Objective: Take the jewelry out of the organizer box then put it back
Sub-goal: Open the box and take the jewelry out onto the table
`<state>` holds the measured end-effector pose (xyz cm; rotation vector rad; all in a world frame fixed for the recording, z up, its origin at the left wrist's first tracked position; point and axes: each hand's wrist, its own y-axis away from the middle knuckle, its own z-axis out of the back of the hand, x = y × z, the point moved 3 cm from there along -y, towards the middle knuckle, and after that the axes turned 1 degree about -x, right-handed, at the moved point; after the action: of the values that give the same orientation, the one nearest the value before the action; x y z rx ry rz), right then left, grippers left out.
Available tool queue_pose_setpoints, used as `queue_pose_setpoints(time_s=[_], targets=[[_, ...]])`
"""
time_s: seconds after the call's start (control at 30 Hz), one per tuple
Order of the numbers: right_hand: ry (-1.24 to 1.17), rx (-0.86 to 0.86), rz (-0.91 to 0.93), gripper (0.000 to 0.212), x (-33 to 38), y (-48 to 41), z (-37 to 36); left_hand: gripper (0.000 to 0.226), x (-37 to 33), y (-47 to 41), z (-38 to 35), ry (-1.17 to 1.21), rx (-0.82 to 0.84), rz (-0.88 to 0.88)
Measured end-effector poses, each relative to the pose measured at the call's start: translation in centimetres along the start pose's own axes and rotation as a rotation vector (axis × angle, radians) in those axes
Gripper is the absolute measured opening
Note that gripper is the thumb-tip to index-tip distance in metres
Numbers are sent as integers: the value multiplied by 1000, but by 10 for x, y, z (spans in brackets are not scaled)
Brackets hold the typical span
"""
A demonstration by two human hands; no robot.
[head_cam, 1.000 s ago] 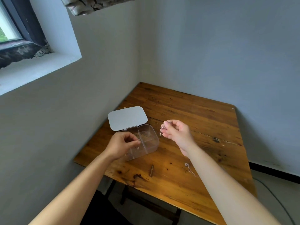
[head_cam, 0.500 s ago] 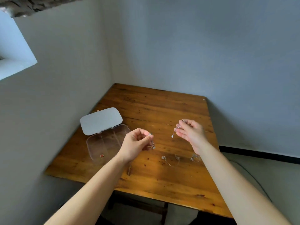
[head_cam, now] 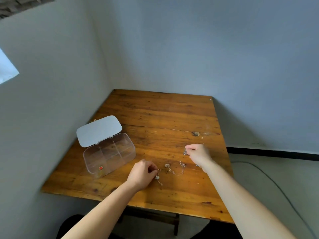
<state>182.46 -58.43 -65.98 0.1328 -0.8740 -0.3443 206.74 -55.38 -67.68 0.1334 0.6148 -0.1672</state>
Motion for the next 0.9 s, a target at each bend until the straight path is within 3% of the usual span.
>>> queue_pose_setpoints(time_s=[0.2,0.37,0.47,0.63,0.77,0.9], targets=[[450,0,190,33,13,11,-4,21,5,7,8,-65,-25,-76],[431,23,335,35,41,24,-20,22,21,26,52,-159,-271,-155],[387,95,468,35,63,33,-44,23,48,35,86,-217,-357,-113],[400,247,696,40,107,46,-97,38,89,44,121,-342,-174,26],[559,265,865,48,134,56,-135,44,108,41,126,-418,14,94],[619,213,940,42,129,55,-162,43,115,30,121,-415,170,146]])
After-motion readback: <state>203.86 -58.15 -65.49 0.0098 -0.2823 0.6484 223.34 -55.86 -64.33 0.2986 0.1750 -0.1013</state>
